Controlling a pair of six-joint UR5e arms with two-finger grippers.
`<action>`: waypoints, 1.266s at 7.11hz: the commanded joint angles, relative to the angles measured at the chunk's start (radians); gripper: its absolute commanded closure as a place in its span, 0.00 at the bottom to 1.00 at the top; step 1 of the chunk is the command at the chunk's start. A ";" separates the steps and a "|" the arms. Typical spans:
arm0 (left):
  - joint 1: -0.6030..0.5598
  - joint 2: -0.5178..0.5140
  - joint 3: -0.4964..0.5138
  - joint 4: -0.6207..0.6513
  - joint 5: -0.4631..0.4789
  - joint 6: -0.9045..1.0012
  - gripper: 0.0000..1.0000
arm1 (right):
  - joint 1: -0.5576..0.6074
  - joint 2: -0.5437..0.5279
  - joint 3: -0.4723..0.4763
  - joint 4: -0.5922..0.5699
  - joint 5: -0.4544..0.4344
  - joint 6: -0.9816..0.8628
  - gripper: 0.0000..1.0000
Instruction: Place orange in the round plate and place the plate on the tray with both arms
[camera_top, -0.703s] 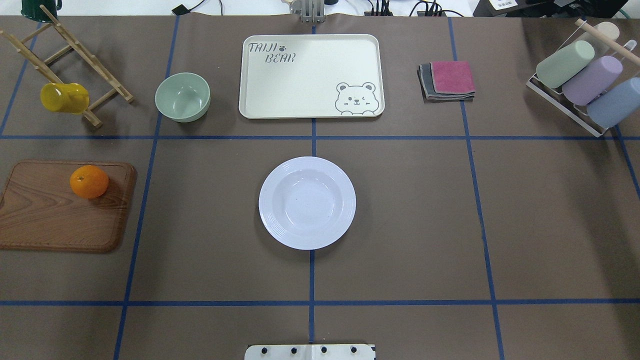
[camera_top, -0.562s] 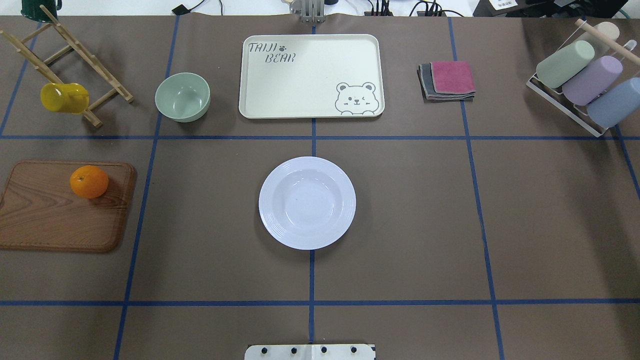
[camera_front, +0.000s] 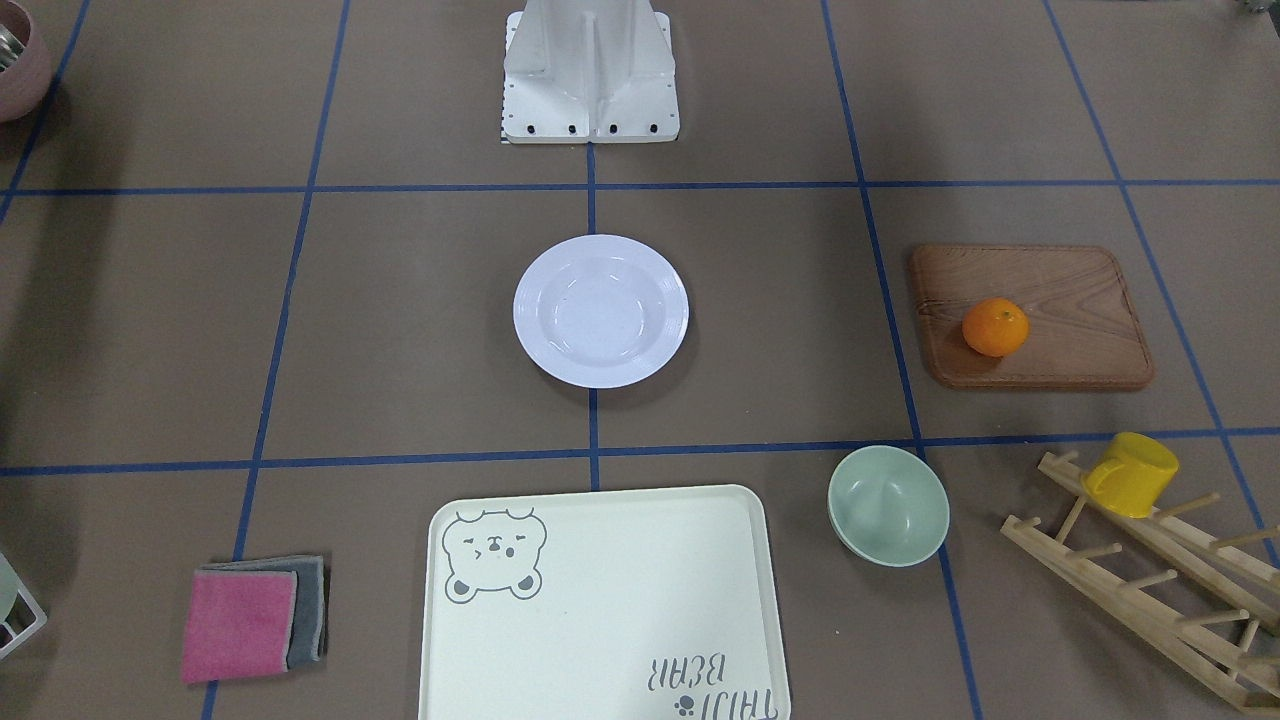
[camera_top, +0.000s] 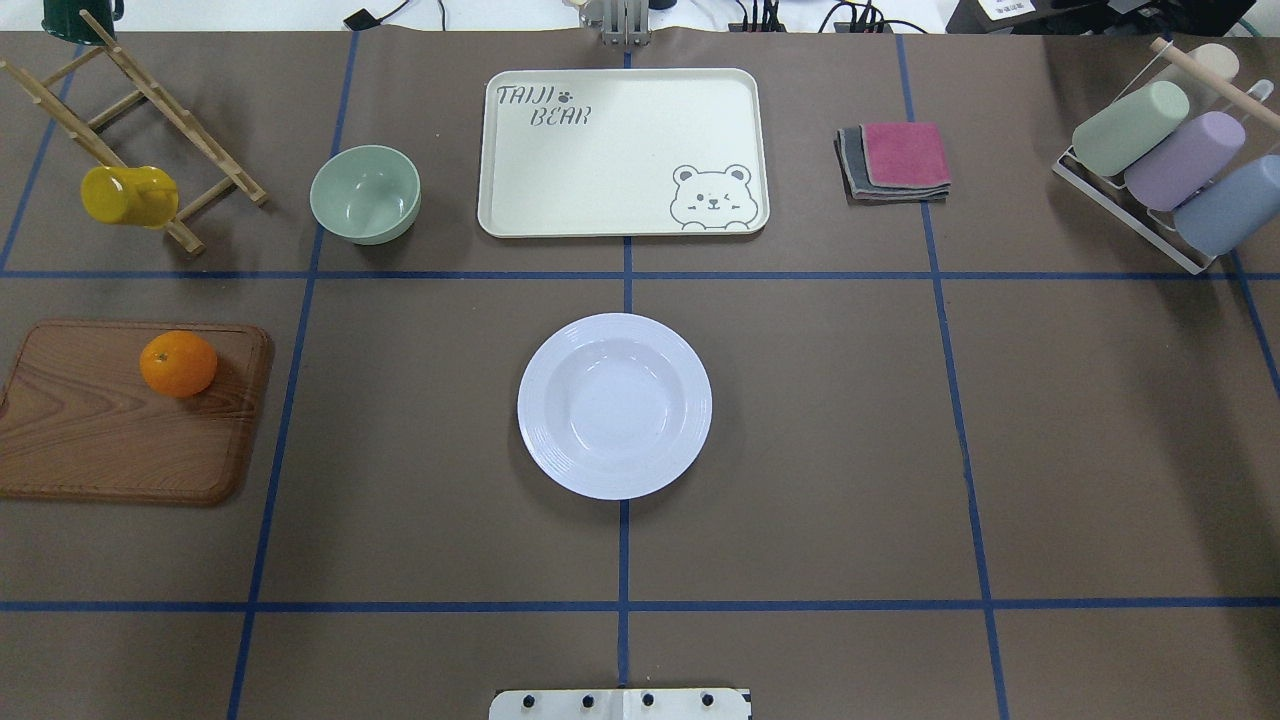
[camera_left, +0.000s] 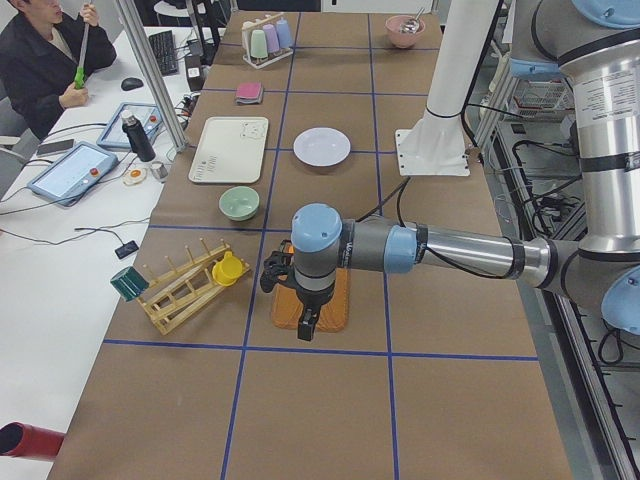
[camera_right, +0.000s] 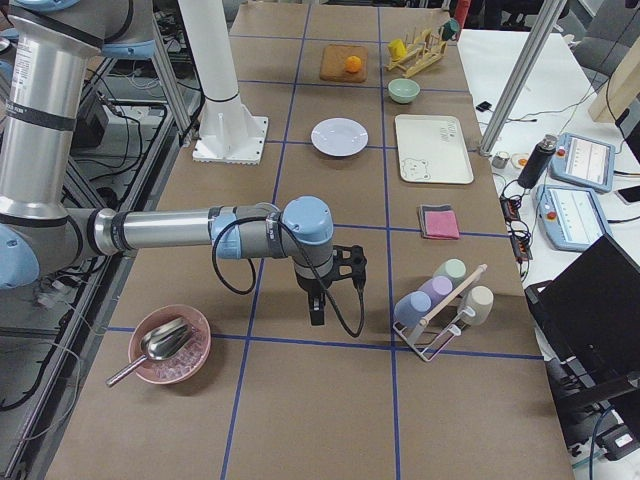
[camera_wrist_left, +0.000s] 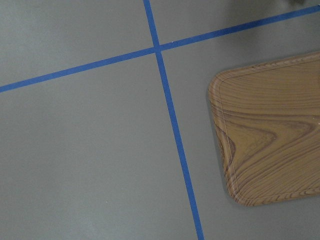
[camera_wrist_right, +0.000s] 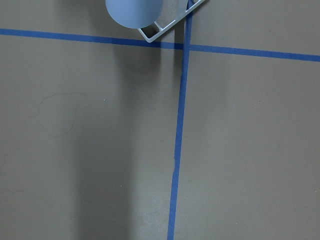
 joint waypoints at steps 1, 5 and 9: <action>0.000 -0.055 -0.006 -0.047 0.000 -0.002 0.01 | 0.000 0.042 -0.034 0.090 0.029 0.002 0.00; 0.015 -0.107 0.048 -0.195 -0.143 -0.003 0.01 | -0.025 0.069 -0.129 0.387 0.075 0.058 0.00; 0.295 -0.115 0.098 -0.483 -0.090 -0.458 0.01 | -0.346 0.062 0.060 0.392 -0.108 0.624 0.00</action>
